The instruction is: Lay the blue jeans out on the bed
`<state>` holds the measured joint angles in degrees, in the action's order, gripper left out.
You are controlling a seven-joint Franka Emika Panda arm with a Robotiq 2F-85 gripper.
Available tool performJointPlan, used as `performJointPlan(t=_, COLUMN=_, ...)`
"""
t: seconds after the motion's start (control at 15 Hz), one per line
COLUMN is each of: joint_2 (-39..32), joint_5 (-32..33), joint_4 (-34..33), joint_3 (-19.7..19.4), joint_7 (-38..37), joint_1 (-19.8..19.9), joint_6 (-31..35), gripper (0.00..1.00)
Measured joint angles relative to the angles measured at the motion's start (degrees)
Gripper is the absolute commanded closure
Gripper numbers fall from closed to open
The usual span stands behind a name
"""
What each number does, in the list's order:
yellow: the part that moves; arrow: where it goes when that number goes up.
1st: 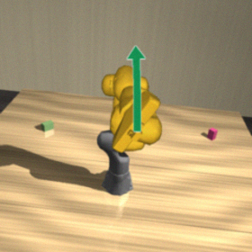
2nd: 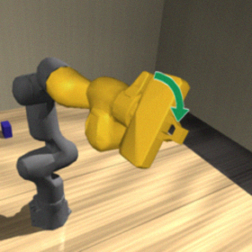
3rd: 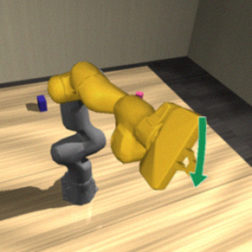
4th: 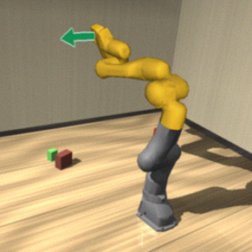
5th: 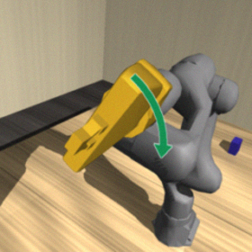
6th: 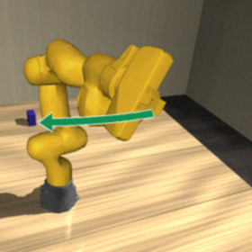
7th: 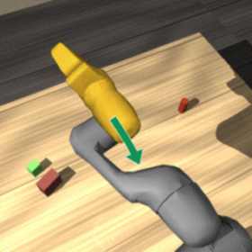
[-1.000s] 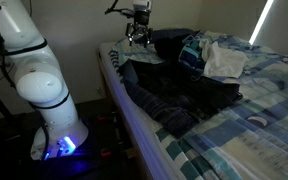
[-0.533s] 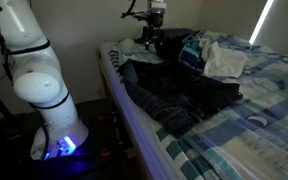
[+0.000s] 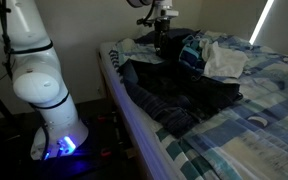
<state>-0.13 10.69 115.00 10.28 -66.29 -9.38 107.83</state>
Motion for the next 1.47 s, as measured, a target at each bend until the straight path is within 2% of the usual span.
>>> performJointPlan(t=0.27, joint_2=-1.8, joint_5=0.1, joint_4=-0.1, joint_3=-1.2, joint_7=2.0, joint_1=0.2, joint_6=0.3, gripper=0.00)
performJointPlan(t=0.93, joint_2=-2.0, joint_5=0.1, joint_4=0.0, joint_3=-1.3, joint_7=2.2, joint_1=0.1, joint_6=1.2, gripper=0.00)
performJointPlan(t=1.47, joint_2=-2.4, joint_5=0.0, joint_4=0.0, joint_3=-1.6, joint_7=8.9, joint_1=0.5, joint_6=1.8, gripper=0.00)
